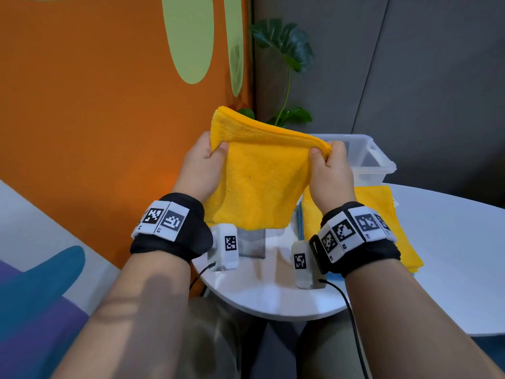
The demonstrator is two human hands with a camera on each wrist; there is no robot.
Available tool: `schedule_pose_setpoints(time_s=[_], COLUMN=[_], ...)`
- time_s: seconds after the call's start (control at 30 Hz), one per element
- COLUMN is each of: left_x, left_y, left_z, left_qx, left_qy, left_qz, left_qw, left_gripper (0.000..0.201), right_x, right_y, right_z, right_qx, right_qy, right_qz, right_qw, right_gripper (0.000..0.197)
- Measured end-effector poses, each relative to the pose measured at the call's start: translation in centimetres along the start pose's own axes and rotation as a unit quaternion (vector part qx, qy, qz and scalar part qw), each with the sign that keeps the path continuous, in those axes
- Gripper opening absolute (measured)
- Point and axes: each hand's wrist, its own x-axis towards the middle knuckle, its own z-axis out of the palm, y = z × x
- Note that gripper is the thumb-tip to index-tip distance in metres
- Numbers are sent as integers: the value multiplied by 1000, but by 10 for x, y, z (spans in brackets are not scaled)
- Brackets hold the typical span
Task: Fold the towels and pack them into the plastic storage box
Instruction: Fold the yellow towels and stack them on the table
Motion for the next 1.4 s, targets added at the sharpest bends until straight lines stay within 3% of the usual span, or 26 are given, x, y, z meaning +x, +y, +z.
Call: schedule_pose_setpoints(time_s=[0.17,0.33,0.43,0.5,0.63,0.83,1.0,1.17,1.27,1.4], left_x=[1,4,6,8,10,9,5,1,1,1], left_y=[-3,-10,-13,-17,-24,-31,-30,-25,-20,-18], left_z=[6,8,5,3,4,20,46,87,113,138], left_qx=[-27,-10,8,26,60,101,148,113,65,20], left_qy=[9,19,20,7,-26,-65,-104,-179,-194,-229], left_qz=[-12,-46,-57,-64,-73,-114,-146,-171,-171,-233], left_qw=[1000,999,998,998,995,986,973,962,964,945], left_gripper=[17,18,20,22,25,33,29,36,40,44], right_x=[-1,5,5,5,2,3,12,23,25,28], right_y=[1,6,10,10,8,18,33,51,57,61], right_z=[5,9,8,5,0,-7,-26,-56,-75,-97], right_qx=[15,55,-9,-24,-26,-110,-172,-231,-215,-205], right_qy=[4,-122,-170,-149,-116,-76,-43,-30,8,5], right_qz=[11,185,182,154,104,32,104,175,186,228], right_qw=[1000,973,968,976,988,991,979,957,959,952], right_gripper=[20,57,44,26,16,21,32,31,31,42])
